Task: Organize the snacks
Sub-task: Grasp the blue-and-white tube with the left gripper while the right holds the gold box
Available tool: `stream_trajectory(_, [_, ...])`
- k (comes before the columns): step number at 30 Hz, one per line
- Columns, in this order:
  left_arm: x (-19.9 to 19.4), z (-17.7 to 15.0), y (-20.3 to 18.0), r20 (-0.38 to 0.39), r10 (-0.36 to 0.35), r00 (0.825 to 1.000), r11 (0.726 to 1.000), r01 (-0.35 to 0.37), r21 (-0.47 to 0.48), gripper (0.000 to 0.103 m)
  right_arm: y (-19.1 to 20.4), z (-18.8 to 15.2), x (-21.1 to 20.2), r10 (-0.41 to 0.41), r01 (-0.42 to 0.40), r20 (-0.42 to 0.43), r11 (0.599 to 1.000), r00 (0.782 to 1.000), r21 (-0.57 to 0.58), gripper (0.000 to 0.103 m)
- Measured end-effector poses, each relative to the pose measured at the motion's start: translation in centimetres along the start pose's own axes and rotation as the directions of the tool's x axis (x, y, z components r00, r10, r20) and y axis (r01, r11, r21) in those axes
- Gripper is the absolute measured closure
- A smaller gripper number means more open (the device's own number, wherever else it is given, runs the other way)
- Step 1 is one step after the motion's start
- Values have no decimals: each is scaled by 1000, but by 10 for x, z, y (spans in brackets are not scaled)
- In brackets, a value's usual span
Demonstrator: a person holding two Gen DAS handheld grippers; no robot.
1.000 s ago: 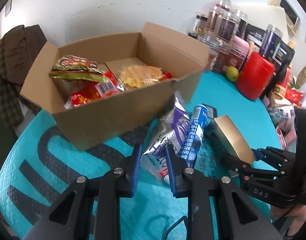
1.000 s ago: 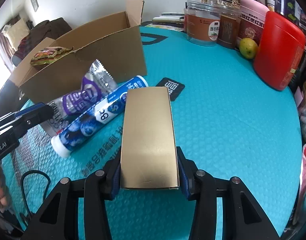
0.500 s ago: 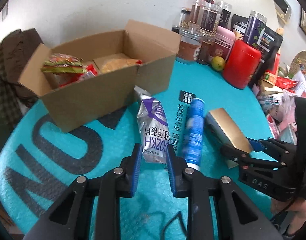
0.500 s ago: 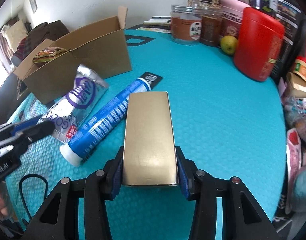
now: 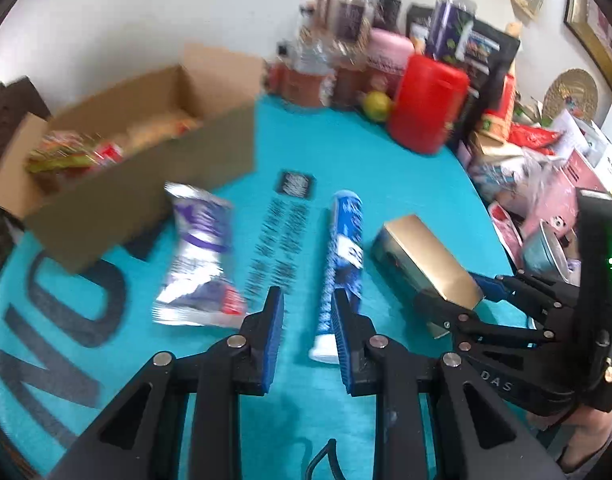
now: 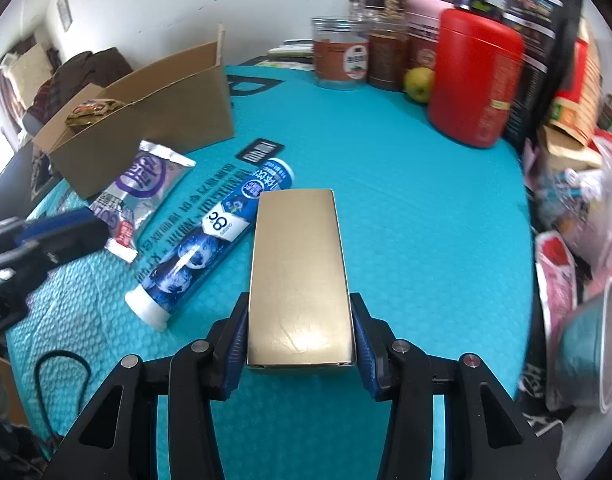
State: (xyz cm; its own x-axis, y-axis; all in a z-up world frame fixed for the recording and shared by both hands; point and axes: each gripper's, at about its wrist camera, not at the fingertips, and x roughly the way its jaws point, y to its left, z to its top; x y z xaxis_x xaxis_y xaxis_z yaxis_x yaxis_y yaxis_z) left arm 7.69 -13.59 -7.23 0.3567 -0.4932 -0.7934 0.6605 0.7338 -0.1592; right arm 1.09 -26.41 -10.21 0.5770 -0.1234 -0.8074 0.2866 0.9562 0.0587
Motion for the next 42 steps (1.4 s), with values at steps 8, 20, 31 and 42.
stream_trajectory(8, [31, 0, -18, -75, -62, 995, 998, 62, -2, 79, -24, -11, -10, -25, 25, 4, 999, 1000, 47, 57])
stream_trajectory(20, [56, -1, -34, -102, -11, 995, 998, 17, 61, 74, -28, -15, -6, -11, 11, 1, 998, 1000, 55, 57])
stream_trajectory(31, [36, -21, -26, -125, -1, 992, 998, 8, 56, 74, -23, -27, -15, 11, -11, -1, 1000, 1000, 27, 57])
stream_trajectory(42, [0, -61, -28, -168, -16, 986, 997, 28, 71, 74, -6, -54, -37, 37, -38, -42, 999, 998, -27, 57])
